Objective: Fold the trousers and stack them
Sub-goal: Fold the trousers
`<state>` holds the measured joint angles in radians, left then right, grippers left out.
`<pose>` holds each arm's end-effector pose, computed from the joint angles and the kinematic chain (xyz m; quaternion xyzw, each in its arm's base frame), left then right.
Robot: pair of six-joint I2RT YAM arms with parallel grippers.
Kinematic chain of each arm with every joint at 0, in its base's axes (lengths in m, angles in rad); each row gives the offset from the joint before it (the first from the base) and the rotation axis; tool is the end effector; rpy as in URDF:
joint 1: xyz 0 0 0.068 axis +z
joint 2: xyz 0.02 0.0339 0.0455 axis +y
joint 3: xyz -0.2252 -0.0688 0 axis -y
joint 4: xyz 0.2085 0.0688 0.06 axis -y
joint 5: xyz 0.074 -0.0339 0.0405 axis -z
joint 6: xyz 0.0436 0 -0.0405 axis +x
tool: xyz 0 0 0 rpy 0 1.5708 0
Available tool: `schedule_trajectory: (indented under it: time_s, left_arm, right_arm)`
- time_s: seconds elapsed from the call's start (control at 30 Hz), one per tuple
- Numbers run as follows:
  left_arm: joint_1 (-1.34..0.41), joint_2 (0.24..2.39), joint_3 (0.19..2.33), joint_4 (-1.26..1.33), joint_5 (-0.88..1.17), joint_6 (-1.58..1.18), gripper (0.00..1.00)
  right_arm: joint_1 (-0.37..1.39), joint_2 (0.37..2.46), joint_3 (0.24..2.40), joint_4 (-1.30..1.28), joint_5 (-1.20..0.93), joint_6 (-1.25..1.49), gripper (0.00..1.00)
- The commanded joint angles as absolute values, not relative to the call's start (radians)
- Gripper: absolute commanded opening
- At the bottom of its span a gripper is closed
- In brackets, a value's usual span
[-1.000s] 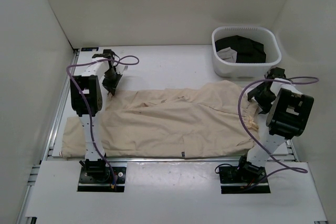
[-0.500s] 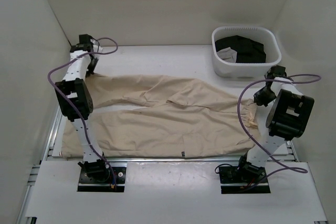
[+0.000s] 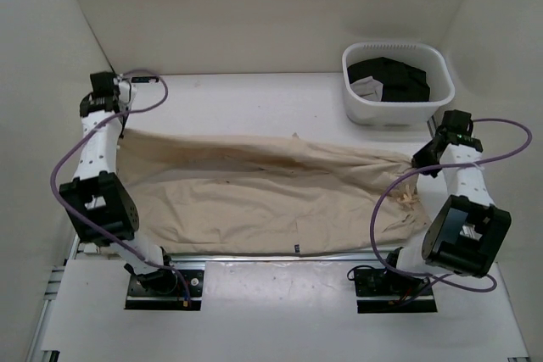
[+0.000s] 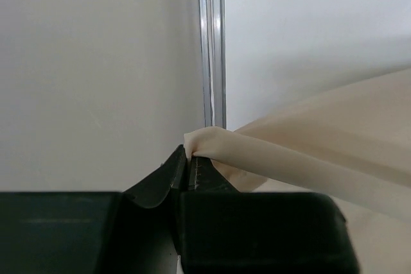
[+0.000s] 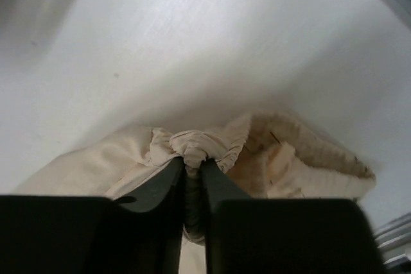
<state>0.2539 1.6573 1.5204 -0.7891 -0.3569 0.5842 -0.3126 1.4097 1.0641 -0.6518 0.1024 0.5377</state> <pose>0.3090 0.0959 0.2770 0.0980 0.9300 0.2807 0.2163 0.2499 -0.0854 0.2230 0.4083 0.8667 -0.0171 0.2861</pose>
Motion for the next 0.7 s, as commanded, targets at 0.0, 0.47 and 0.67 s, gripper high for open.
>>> schedule_trajectory:
  time_s: [0.0,0.47,0.67]
  left_arm:
    - [0.314,1.553,1.273,-0.729,-0.434,0.614,0.14]
    - [0.334,1.44,1.005,-0.71,-0.382,0.551,0.14]
    - [0.344,1.431,0.96,-0.71,-0.373,0.541,0.14]
  right_arm:
    - [-0.344,1.341,0.994,-0.652,0.15,0.503,0.22]
    - [-0.353,1.259,1.115,-0.785,-0.007,0.8,0.87]
    - [-0.353,1.305,0.988,-0.594,-0.191,1.151,0.94]
